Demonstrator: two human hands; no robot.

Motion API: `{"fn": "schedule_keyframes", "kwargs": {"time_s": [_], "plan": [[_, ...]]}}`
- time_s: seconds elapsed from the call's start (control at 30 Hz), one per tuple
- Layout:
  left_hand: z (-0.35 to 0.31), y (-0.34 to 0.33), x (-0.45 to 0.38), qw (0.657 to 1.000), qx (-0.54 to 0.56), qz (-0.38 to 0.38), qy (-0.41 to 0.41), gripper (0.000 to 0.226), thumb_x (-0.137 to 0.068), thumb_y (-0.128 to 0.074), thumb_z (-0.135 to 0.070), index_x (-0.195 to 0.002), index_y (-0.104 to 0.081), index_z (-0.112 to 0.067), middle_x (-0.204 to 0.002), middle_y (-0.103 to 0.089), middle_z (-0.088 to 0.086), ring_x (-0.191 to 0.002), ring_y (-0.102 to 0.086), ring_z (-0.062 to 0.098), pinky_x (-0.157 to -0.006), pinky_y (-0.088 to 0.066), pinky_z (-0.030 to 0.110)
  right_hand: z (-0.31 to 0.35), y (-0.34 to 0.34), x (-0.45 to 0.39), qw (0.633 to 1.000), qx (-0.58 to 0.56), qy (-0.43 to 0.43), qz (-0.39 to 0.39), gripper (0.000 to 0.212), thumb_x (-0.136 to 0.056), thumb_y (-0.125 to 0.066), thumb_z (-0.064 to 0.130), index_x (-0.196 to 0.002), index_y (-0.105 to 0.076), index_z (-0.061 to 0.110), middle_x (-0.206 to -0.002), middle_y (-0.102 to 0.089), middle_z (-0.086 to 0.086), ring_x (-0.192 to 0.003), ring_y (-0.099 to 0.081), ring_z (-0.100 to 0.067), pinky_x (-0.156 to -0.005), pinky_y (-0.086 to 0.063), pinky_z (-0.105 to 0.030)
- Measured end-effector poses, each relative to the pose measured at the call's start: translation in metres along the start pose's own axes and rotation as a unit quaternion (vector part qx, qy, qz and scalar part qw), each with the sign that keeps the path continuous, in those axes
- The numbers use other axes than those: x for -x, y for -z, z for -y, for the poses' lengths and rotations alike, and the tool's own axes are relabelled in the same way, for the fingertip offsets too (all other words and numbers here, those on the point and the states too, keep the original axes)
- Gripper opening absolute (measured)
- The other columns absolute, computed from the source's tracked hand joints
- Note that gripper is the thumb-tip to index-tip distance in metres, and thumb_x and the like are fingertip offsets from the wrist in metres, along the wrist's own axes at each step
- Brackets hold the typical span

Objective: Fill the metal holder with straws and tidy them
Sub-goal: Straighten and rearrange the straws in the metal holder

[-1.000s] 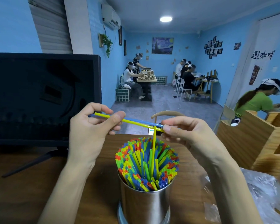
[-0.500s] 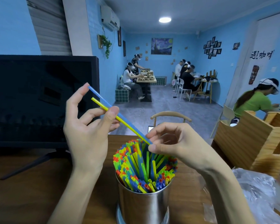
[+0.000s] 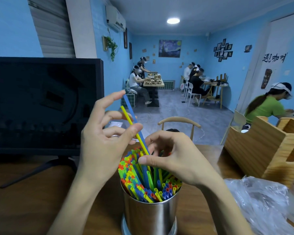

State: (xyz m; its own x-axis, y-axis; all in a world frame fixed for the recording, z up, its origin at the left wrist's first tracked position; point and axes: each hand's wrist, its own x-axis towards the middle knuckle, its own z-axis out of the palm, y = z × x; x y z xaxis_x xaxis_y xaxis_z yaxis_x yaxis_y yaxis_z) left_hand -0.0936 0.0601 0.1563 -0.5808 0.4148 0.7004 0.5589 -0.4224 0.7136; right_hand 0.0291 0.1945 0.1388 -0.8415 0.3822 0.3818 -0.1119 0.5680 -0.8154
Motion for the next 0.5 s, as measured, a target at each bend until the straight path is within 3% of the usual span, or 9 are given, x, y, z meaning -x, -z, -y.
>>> {"fn": "schedule_keyframes", "kwargs": {"time_s": [0.13,0.23,0.4,0.5], "plan": [[0.0033,0.0005,0.0009,0.999,-0.033,0.038,0.0,0.064,-0.07,-0.082,-0.027,-0.122,-0.058,-0.055,-0.093,-0.063,0.002,-0.057,-0.071,0.023,-0.064,-0.062,0.033,-0.0006,-0.0065,-0.0014,0.999,0.037,0.004,0.012,0.018,-0.079,-0.087,0.034,-0.079,-0.07,0.028,-0.074,-0.068,0.005,-0.066,-0.06,-0.013,-0.068,-0.05,-0.034],[0.0049,0.0004,0.0009,0.998,-0.036,0.055,0.007,0.062,-0.071,-0.081,-0.027,-0.123,-0.06,-0.053,-0.091,-0.061,-0.001,-0.058,-0.072,0.023,-0.065,-0.062,0.035,-0.0012,-0.0037,-0.0008,0.999,0.027,0.001,0.024,0.017,-0.084,-0.083,0.031,-0.08,-0.07,0.021,-0.072,-0.065,0.003,-0.067,-0.056,-0.01,-0.07,-0.049,-0.036],[0.0043,-0.0011,0.0025,0.999,-0.023,0.044,0.012,0.026,-0.079,-0.075,-0.023,-0.102,-0.073,-0.034,-0.094,-0.072,-0.006,-0.062,-0.073,0.021,-0.062,-0.061,0.029,-0.0032,0.0012,-0.0004,0.999,0.015,0.009,0.049,0.015,-0.087,-0.081,0.024,-0.087,-0.067,0.019,-0.076,-0.063,0.002,-0.071,-0.056,-0.013,-0.076,-0.05,-0.037],[0.0054,-0.0002,0.0016,0.998,-0.029,0.057,0.024,0.023,-0.084,-0.075,-0.017,-0.099,-0.075,-0.034,-0.094,-0.074,-0.006,-0.065,-0.074,0.019,-0.061,-0.058,0.025,-0.0065,0.0012,-0.0011,0.998,0.004,0.019,0.052,0.019,-0.086,-0.082,0.021,-0.081,-0.065,0.027,-0.073,-0.06,0.01,-0.069,-0.054,-0.01,-0.071,-0.047,-0.026]]}}
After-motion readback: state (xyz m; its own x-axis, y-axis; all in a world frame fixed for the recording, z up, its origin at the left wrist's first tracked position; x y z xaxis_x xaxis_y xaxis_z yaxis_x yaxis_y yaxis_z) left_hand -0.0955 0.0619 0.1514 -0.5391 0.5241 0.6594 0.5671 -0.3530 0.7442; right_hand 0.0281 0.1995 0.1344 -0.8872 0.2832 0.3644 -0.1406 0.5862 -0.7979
